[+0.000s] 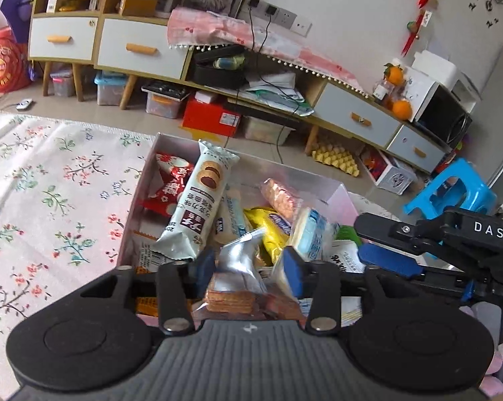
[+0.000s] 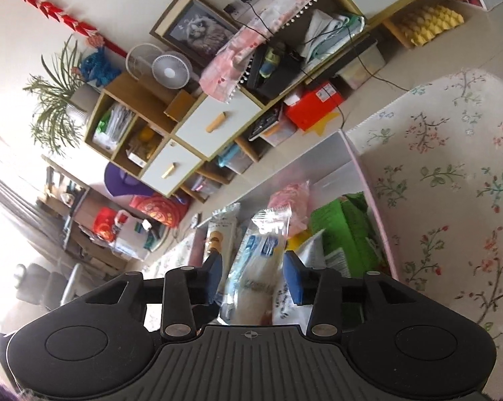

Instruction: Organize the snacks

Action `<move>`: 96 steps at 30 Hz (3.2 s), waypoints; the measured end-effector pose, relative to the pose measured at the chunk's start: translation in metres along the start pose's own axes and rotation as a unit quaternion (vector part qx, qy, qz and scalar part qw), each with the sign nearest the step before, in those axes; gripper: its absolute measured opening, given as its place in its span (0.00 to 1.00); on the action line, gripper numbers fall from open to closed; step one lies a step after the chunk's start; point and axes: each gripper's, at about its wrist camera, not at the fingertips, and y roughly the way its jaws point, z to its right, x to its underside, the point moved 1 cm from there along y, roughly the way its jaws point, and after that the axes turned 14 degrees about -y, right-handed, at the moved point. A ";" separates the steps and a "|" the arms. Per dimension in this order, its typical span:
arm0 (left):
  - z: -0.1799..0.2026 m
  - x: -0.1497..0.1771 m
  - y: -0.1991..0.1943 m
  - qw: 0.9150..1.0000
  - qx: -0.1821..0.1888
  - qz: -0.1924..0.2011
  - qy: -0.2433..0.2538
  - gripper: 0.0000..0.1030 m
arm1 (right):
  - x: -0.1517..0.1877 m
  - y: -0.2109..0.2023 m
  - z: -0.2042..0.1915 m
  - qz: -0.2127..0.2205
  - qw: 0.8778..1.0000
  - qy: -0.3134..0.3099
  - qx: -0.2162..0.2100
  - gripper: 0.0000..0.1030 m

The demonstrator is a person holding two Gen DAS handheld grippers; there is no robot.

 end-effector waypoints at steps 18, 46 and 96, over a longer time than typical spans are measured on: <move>0.004 0.007 -0.024 0.998 -0.046 -0.025 0.019 0.99 | 0.011 -0.040 -0.028 -0.024 0.997 -0.079 0.010 0.79; -0.006 0.032 -0.062 0.974 -0.217 -0.039 0.056 1.00 | 0.053 -0.067 -0.087 -0.058 0.943 -0.241 0.221 0.87; -0.001 0.038 -0.060 0.968 -0.237 -0.059 0.061 1.00 | 0.067 -0.044 -0.082 -0.132 0.935 -0.236 0.230 0.87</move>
